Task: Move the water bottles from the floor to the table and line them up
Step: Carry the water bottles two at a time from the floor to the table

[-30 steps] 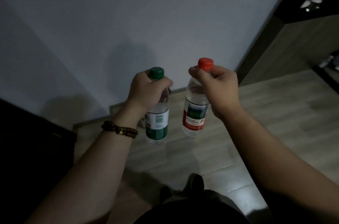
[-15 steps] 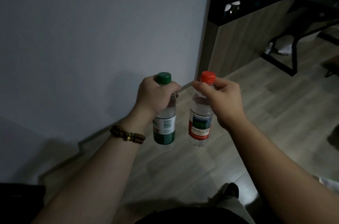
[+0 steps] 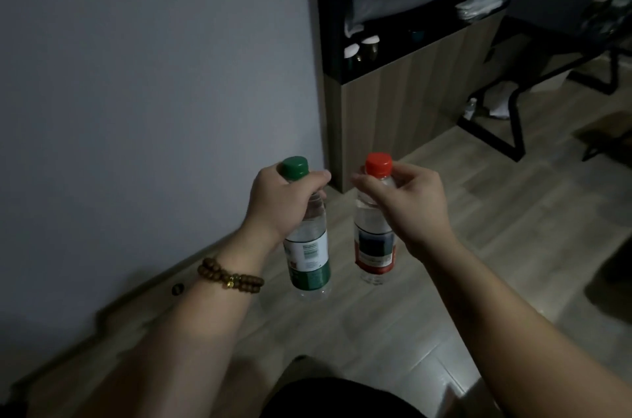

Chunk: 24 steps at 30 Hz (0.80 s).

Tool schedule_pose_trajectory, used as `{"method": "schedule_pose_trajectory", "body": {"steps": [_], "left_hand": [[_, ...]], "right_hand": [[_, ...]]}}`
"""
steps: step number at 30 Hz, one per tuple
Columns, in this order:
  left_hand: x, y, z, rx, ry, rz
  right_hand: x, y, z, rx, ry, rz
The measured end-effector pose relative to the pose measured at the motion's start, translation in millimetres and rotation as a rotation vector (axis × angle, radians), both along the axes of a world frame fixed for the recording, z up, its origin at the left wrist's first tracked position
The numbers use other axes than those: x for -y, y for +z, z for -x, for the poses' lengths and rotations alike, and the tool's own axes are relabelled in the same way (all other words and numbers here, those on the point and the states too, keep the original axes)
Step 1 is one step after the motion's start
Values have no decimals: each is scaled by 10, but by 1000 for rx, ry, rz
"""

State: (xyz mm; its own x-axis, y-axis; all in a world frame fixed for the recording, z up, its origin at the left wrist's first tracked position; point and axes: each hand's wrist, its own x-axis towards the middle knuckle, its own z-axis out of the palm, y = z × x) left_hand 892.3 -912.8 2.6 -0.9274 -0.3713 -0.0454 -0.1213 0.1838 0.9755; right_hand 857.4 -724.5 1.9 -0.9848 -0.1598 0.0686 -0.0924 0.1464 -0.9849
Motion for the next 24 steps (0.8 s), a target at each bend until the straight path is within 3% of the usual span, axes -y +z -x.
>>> {"method": "schedule_pose_trajectory", "body": {"steps": [10, 24], "left_hand": [[-1170, -231, 1714, -19, -141, 9], [-3070, -240, 4956, -58, -351, -39]], "right_hand": [[-1201, -177, 1420, 30, -156, -35], [-3082, -132, 4126, 54, -391, -18]]}}
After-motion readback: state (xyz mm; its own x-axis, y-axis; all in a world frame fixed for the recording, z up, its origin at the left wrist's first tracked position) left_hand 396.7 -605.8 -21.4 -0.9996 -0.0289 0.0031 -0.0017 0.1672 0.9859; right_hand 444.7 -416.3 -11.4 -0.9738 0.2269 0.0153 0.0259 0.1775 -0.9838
